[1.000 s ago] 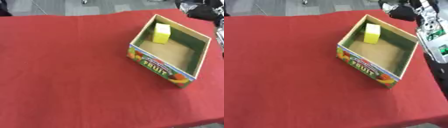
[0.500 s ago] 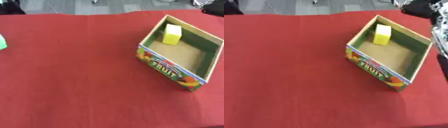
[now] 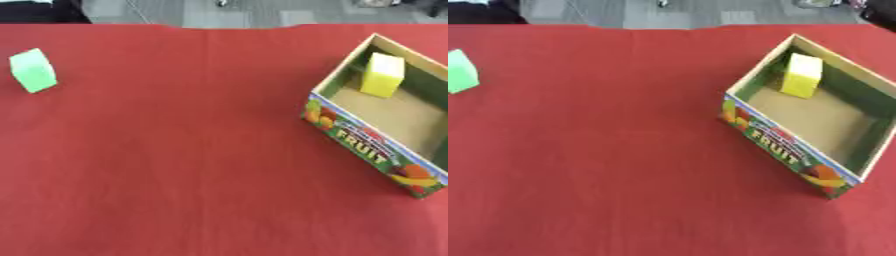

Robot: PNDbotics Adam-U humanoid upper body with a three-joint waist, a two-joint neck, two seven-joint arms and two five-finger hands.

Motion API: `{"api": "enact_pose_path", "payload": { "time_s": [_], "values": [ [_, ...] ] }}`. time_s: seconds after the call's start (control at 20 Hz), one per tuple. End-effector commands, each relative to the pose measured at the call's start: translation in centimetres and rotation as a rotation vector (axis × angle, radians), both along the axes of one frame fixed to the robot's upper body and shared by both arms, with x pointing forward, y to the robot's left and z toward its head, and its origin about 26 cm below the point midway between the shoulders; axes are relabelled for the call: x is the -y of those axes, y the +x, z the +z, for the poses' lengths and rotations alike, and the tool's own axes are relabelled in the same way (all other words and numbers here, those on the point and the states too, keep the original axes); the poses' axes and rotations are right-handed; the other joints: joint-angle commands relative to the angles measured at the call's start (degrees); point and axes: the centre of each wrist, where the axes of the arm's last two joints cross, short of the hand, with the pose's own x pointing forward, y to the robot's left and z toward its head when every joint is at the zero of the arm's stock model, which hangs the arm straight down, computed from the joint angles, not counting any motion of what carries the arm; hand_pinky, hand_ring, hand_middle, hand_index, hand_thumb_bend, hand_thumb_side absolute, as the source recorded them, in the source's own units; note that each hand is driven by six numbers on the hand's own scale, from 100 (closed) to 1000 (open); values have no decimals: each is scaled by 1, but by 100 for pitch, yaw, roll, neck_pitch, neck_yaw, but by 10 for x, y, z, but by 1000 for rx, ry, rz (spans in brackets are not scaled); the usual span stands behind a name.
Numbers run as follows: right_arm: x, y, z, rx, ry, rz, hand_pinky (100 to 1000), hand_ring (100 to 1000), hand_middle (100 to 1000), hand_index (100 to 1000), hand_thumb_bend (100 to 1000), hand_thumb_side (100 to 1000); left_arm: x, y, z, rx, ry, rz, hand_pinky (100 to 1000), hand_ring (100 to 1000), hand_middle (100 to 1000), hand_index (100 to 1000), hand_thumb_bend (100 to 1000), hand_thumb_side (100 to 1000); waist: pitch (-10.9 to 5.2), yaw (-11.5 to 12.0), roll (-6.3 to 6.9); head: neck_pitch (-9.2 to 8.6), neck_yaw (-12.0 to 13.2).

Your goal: Pick up the objects with one hand, pass them to the other hand, and then place them into the box on the other side of the table.

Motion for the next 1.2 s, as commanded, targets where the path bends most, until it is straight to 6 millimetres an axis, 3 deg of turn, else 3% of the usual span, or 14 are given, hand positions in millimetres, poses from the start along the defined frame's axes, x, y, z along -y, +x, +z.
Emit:
{"api": "enact_pose_path", "payload": {
  "time_s": [0.05, 0.45, 0.6, 1.2],
  "values": [
    [1, -6, 12, 32, -25, -1, 811, 830, 726, 795, 341, 290, -21, -6, 24, -51, 41, 34, 838, 794, 725, 829, 869, 422, -61, -18, 4, -95, 113],
    [0, -11, 11, 30, -43, 10, 809, 824, 720, 792, 356, 282, -43, -1, 32, -185, 61, 64, 857, 815, 744, 830, 949, 369, 81, -166, 25, -222, 411],
    [-1, -12, 11, 34, -46, 12, 809, 823, 719, 791, 356, 283, -49, 1, 31, -216, 57, 85, 857, 817, 744, 829, 941, 338, 134, -232, 39, -270, 586],
    [-6, -14, 8, 31, -55, 20, 809, 820, 712, 788, 355, 290, -68, 10, 19, -228, 2, 200, 857, 820, 743, 821, 828, 238, 292, -378, 51, -368, 879]
  ]
}}
